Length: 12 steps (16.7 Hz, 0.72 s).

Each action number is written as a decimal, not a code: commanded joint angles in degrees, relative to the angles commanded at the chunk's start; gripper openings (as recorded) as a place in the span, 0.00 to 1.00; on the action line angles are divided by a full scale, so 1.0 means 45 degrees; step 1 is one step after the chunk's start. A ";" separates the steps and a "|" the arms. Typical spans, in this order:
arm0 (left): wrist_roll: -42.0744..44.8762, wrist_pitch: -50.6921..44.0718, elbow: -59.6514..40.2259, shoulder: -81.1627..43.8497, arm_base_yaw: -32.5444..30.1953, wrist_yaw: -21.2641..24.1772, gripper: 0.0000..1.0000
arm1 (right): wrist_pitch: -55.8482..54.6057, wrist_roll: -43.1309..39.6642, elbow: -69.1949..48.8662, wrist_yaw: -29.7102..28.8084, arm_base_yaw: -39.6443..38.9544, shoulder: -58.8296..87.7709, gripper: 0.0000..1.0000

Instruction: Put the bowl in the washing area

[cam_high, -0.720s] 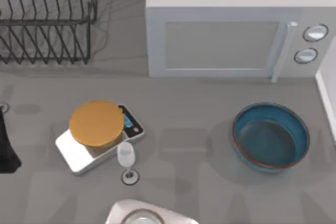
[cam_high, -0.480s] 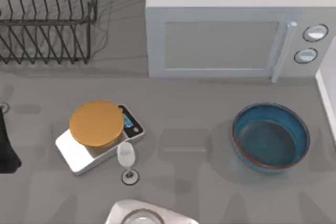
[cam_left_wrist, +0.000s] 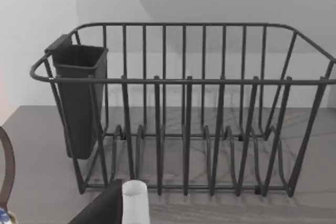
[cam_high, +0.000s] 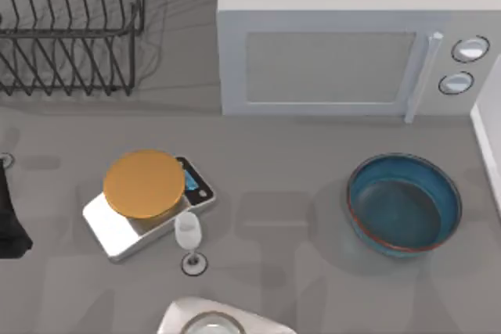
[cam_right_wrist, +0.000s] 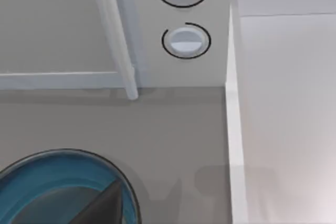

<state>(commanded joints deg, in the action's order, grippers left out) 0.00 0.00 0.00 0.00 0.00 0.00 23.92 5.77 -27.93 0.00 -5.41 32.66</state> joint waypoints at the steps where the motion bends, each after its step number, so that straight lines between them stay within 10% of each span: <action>1: 0.0000 0.0000 0.0000 0.0000 0.0000 0.0000 1.00 | 0.0856 0.0186 -0.0948 -0.0012 -0.0182 0.1324 1.00; 12: 0.0000 0.0000 0.0000 0.0000 0.0000 0.0000 1.00 | 0.8896 0.2028 -1.0017 -0.0047 -0.1965 1.3415 1.00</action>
<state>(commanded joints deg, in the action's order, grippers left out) 0.00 0.00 0.00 0.00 0.00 0.00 63.95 14.90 -73.01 -0.21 -14.25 93.03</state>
